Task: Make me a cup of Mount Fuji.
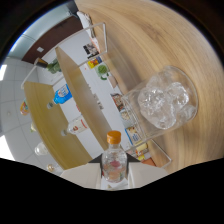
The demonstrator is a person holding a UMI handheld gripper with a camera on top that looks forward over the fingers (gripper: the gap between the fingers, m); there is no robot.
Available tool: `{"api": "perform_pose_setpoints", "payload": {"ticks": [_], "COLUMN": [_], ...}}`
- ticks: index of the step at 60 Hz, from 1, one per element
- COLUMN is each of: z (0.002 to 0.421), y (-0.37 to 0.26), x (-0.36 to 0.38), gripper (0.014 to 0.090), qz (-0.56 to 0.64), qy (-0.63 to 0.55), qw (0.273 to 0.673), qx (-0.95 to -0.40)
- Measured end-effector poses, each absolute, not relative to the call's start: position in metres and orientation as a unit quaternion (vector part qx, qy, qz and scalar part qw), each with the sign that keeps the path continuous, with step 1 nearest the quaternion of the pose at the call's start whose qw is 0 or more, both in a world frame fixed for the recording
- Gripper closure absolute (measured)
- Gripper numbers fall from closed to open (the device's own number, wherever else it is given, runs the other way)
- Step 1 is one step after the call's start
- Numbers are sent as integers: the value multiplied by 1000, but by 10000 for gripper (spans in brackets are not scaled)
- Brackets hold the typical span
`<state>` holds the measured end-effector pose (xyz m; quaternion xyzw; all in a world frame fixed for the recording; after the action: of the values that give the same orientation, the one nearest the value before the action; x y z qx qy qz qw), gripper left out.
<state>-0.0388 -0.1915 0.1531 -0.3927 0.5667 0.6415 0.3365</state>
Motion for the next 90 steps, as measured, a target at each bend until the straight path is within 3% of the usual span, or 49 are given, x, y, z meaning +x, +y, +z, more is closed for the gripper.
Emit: {"api": "perform_pose_setpoints", "payload": {"ticks": [11,18,27,36,44,52,68,90], "z": [149,159,180,231,240,197,87,37], "y": [-194,-196,-204,-214,-215,-209,-205,-202], "x": [-39,-37,-31,-47,-84,-123,-178,-197], "gripper": [694,692,690,688,688,690,690,687], "qz": [642,629,509,357,230,153,82,45], "qy": [571,560,486,335,193,107,-3,-23], "qw": [330,352,471,592,652,645,571,516], "qx": [-391,-408,-532,-640,-697,-741,-817,-855]}}
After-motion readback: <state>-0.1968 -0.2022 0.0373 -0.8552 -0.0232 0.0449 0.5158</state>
